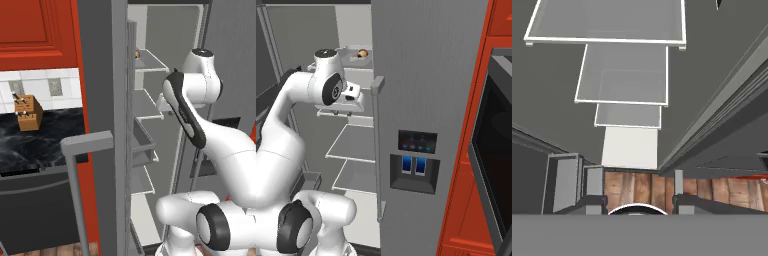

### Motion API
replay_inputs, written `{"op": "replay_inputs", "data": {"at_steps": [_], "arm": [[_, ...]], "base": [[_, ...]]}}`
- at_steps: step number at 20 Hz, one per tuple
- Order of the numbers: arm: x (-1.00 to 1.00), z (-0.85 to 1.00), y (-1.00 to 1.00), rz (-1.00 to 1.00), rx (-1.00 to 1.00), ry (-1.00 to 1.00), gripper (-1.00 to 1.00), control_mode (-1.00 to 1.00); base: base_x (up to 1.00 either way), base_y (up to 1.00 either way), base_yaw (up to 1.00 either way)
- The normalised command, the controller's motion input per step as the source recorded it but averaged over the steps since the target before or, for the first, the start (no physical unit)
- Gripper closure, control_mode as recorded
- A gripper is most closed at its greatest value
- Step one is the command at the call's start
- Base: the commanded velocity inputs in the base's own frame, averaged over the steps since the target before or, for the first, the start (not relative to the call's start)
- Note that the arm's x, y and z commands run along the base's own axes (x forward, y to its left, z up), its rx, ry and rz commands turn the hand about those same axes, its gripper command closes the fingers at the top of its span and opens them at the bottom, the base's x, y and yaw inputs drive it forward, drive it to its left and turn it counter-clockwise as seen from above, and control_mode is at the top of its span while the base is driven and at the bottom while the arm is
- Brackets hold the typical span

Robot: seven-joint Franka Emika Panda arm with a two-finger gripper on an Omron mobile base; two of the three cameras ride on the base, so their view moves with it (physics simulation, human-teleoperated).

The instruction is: Place the tupperware containing the steak and mushroom meal in the microwave. Close the microwave door and press the start button to reheat the meal.

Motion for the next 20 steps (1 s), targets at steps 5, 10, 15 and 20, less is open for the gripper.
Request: {"op": "replay_inputs", "data": {"at_steps": [5,10,15,20], "arm": [[-0.16,0.00,0.01,0.00,0.00,-0.23,-1.00,-1.00],[-0.27,0.05,0.11,0.00,0.00,-0.46,-1.00,-1.00],[-0.15,0.22,0.07,0.00,0.00,-0.49,-1.00,-1.00],[-0.01,0.33,0.09,-0.06,0.01,-0.40,-1.00,-1.00]], "base": [[0.00,0.00,0.00],[0.00,0.00,0.00],[0.00,0.00,0.00],[0.00,0.00,0.00]]}}
